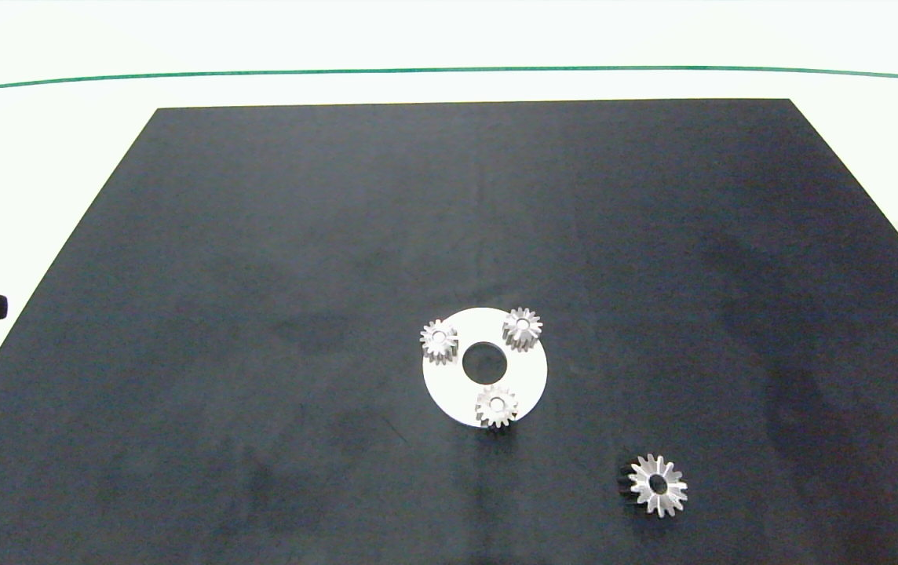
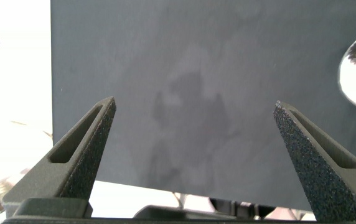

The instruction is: Remove an incorrectly installed larger gear and replace it with the correct smaller gear

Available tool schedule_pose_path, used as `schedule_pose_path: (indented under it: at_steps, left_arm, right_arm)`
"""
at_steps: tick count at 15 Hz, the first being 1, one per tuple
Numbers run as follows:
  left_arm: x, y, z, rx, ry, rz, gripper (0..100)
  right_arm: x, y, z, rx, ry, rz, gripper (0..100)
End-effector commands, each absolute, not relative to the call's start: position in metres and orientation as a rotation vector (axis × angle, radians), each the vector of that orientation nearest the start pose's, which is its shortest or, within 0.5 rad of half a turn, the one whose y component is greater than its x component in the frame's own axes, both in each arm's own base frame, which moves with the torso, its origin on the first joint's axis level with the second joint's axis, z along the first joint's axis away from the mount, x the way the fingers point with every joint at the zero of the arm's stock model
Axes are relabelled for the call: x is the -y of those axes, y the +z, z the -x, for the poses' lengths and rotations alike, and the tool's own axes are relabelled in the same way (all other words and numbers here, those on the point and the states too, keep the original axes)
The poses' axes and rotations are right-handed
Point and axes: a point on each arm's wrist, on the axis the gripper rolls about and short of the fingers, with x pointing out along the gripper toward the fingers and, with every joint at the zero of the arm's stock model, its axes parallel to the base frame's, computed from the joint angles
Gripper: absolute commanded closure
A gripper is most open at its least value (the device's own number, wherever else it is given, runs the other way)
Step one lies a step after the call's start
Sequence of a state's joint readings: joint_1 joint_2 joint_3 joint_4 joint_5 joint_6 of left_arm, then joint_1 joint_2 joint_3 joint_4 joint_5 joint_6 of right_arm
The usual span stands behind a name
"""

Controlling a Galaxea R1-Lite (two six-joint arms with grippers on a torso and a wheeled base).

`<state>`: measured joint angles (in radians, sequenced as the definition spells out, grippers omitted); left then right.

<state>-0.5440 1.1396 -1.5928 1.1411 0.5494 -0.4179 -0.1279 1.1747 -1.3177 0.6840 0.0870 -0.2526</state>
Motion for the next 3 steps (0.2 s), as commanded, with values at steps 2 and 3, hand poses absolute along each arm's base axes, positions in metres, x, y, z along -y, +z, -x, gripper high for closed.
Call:
schedule_pose_path:
  at_steps: [2,3]
  left_arm:
    - [0.0256,0.3542,-0.0651,-0.547,0.119,0.047,0]
    - [0.0254,0.3549,-0.0637,-0.54,0.109,0.046,0]
  right_arm:
    - [0.0154,0.3178,-0.1298,-0.542,-0.003,0.201,0]
    - [0.0154,0.3183,-0.1298,-0.539,-0.002,0.2,0]
